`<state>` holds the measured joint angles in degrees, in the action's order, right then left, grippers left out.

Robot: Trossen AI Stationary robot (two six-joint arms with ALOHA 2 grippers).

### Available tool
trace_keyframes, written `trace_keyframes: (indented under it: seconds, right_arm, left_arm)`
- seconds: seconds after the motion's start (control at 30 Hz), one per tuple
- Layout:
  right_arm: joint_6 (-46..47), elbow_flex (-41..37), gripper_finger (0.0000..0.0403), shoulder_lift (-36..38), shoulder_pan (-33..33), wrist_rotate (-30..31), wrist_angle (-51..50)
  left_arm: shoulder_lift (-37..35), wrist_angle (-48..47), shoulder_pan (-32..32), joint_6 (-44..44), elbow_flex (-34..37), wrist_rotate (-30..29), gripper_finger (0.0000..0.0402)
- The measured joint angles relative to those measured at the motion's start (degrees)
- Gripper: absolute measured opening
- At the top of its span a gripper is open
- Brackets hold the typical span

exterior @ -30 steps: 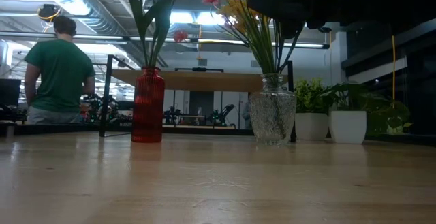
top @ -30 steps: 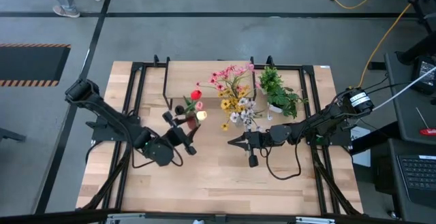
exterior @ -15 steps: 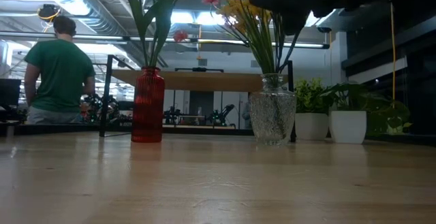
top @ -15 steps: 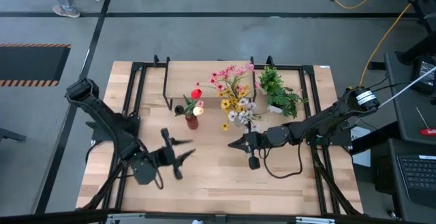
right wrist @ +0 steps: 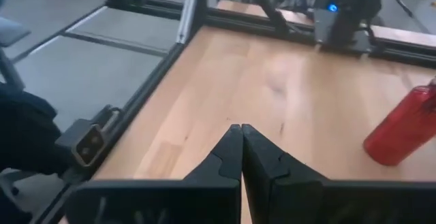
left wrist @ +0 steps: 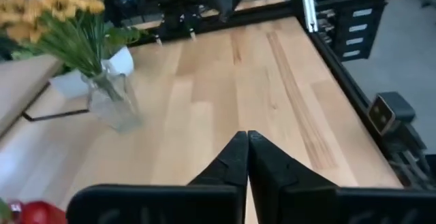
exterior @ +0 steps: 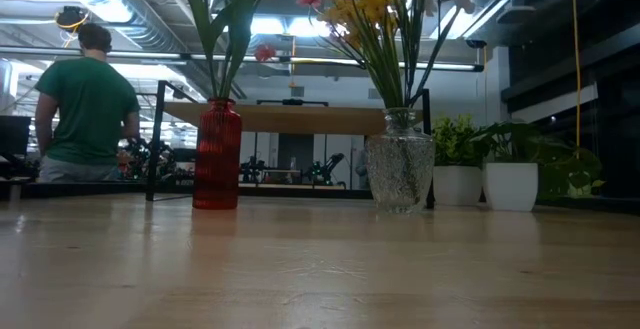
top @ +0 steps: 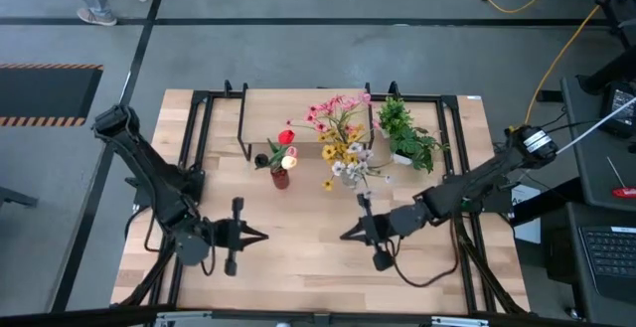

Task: Pick and place flowers into a vace then onto a shelf
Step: Return to Home Position

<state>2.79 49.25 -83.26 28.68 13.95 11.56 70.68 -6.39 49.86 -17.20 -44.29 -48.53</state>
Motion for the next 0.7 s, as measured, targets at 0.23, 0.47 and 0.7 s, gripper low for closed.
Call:
trace_keyframes:
  seconds: [0.23,0.47,0.7]
  right_arm:
    - [0.0,-7.7,0.0005,2.9,2.4,0.0,9.5]
    - [0.0,-19.8,0.0005,6.9,2.1,4.0,22.9]
    - [-1.1,-32.2,0.0005,14.7,1.8,4.0,36.4]
  left_arm:
    - [-7.6,22.0,0.5,5.0,16.6,4.6,0.0002]
    - [-12.4,51.3,-3.9,10.8,34.8,14.1,0.0001]
    - [-14.0,63.9,-8.0,12.2,43.9,17.3,0.0001]
